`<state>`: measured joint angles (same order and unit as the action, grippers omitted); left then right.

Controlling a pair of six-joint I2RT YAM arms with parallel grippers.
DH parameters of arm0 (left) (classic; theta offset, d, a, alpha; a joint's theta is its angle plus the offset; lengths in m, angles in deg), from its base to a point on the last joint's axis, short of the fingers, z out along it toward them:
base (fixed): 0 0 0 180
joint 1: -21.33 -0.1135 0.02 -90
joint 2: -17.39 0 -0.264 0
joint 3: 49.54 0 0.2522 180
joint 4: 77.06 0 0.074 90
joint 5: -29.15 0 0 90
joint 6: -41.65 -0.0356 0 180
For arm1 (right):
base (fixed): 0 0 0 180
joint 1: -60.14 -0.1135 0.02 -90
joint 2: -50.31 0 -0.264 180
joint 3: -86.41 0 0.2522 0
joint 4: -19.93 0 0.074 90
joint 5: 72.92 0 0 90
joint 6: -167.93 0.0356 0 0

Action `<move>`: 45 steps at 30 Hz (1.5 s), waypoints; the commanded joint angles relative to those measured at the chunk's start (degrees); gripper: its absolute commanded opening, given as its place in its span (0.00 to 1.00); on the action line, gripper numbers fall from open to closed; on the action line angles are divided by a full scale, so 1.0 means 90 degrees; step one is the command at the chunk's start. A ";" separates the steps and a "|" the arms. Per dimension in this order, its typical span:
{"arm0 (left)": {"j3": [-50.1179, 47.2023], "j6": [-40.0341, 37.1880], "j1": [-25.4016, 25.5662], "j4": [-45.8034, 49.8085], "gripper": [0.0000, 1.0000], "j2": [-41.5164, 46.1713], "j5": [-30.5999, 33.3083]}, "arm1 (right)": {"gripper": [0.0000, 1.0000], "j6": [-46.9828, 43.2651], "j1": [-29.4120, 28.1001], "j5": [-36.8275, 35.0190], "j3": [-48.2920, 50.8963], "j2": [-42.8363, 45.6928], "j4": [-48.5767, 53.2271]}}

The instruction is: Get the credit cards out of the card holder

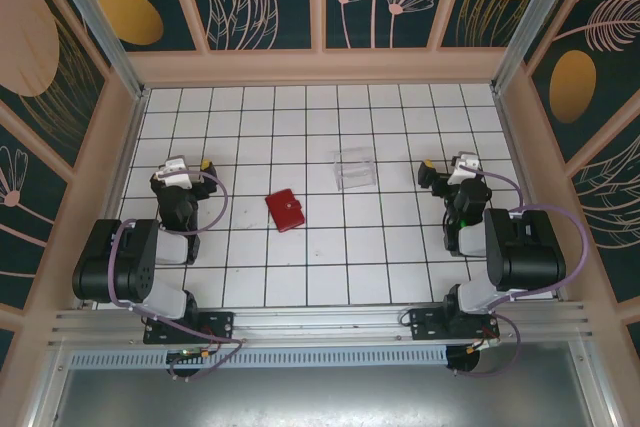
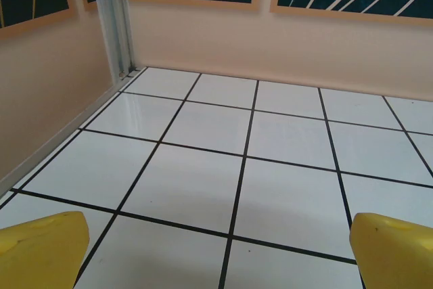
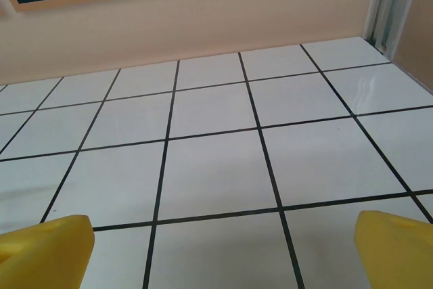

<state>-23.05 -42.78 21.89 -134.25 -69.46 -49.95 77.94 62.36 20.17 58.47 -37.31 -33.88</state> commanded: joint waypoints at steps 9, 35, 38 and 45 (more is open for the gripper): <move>0.0050 -0.0064 0.0036 -0.0290 0.99 -0.0018 -0.0022 | 0.99 0.0067 0.0035 0.0037 0.0033 -0.0061 -0.0334; 0.0390 -0.0084 0.0036 0.0745 0.99 0.0494 -0.0010 | 0.99 -0.0020 -0.0085 -0.0122 -0.0211 0.0218 0.0315; 0.0601 0.0056 0.0036 0.1525 0.98 0.0957 0.0252 | 0.99 -0.0069 -0.0242 -0.0409 -0.0510 0.0499 0.1123; 0.1303 0.1154 0.0174 0.3597 0.99 0.1817 0.0083 | 0.99 0.0154 -0.0755 -0.1100 -0.1729 0.0778 0.3825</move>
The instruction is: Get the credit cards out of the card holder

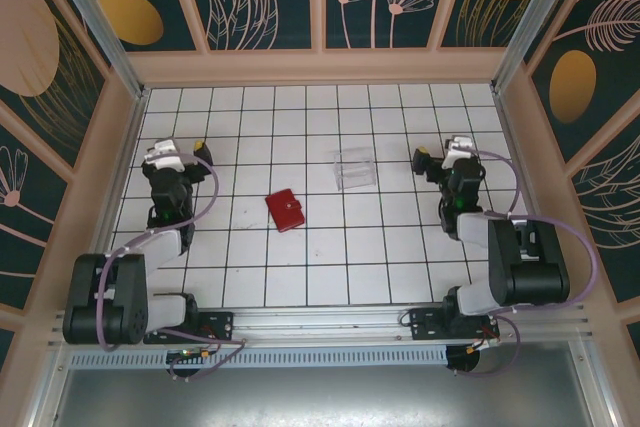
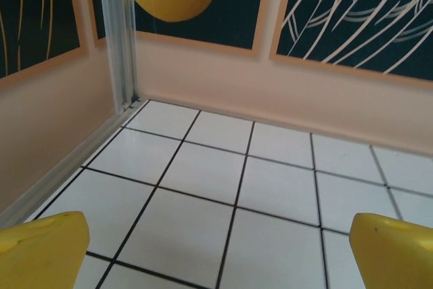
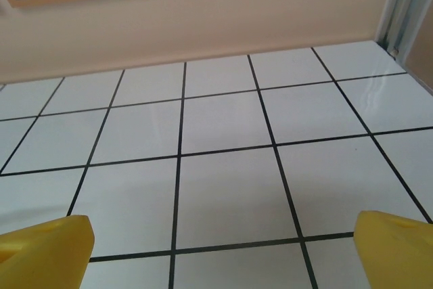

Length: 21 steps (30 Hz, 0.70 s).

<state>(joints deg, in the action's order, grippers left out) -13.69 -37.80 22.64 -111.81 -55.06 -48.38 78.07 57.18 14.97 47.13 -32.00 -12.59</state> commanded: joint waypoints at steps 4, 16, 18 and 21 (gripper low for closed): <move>0.0795 0.0972 0.0375 0.2345 0.98 0.0431 -0.0505 | 0.98 0.0431 -0.0521 -0.0405 -0.1017 0.0352 0.2778; 0.1741 0.2471 0.0908 0.4944 0.95 0.0138 -0.2226 | 0.83 0.1752 -0.1039 0.1858 -0.2817 -0.0399 0.5323; 0.1793 0.2580 0.1058 0.5126 0.94 0.0058 -0.2332 | 0.82 0.1814 -0.1081 0.2288 -0.2954 -0.0627 0.5345; 0.1775 0.2617 0.1355 0.5242 0.94 0.0019 -0.2299 | 0.82 0.1873 -0.1214 0.2524 -0.3291 -0.1076 0.5473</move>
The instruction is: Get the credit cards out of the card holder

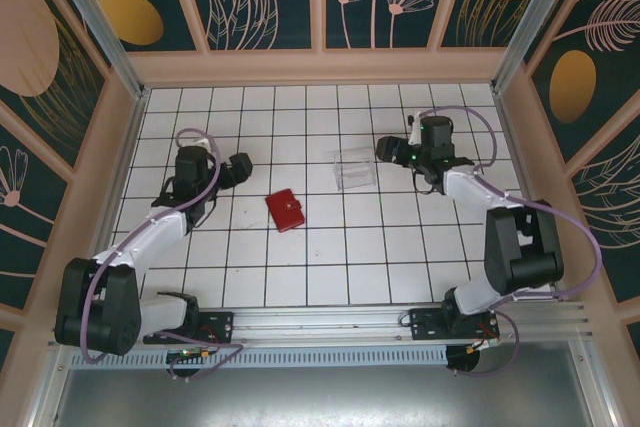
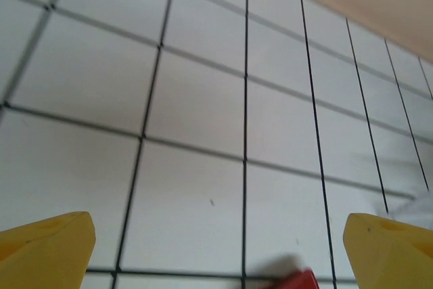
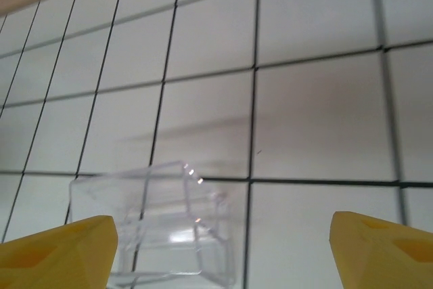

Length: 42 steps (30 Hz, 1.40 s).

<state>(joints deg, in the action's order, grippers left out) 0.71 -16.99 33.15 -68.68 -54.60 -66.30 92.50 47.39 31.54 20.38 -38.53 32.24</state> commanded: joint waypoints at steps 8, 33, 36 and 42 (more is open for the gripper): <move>0.0106 0.0461 0.0600 0.0762 0.94 -0.0305 -0.0459 | 0.82 0.0333 -0.0440 0.1130 -0.0652 -0.1123 0.0507; 0.1827 -0.0174 0.1424 0.2155 0.91 -0.2383 0.0308 | 0.81 0.0530 -0.1237 0.0241 -0.0943 -0.0776 0.1289; 0.2105 -0.0277 0.1554 0.2232 0.88 -0.2841 0.0073 | 0.81 0.0530 -0.1266 0.0163 -0.0940 -0.0632 0.1385; 0.2798 -0.0601 0.1949 0.2698 0.79 -0.3573 -0.0020 | 0.81 0.0501 -0.1286 0.0009 -0.0940 -0.0318 0.1611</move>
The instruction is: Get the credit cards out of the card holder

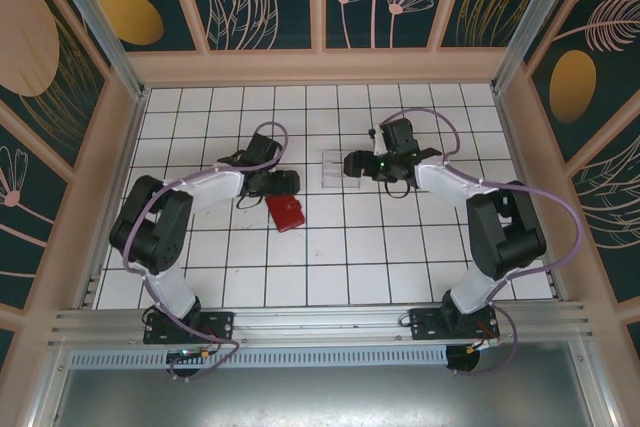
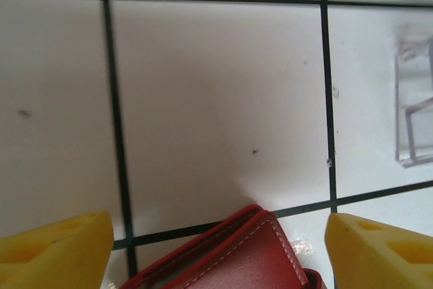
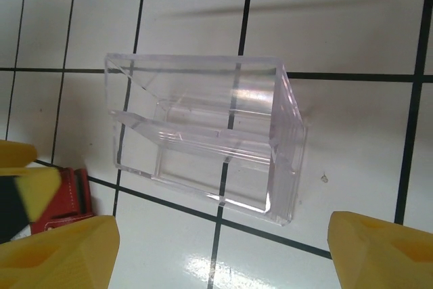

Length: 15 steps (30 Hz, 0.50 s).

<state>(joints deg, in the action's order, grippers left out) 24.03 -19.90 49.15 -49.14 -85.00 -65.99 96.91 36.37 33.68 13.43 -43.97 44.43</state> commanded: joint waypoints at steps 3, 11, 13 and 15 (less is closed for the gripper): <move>0.0192 -0.0494 0.0375 0.0662 0.75 -0.0243 -0.0234 | 0.81 0.0010 -0.0065 -0.0297 -0.0158 0.0431 0.0371; -0.0131 -0.0847 0.0963 0.0702 0.65 -0.0021 -0.0770 | 0.81 -0.0025 -0.0165 -0.0367 -0.0230 0.0703 0.0687; -0.0141 -0.0955 0.1163 0.0768 0.64 -0.0046 -0.0908 | 0.81 -0.0051 -0.0223 -0.0398 -0.0282 0.0728 0.0803; -0.0144 -0.1027 0.1331 0.0817 0.63 -0.0044 -0.1065 | 0.81 -0.0077 -0.0289 -0.0456 -0.0331 0.0766 0.0930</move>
<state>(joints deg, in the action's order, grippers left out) 23.86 -26.94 58.59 -45.12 -86.03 -69.91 96.74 34.84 31.23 12.70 -39.21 49.70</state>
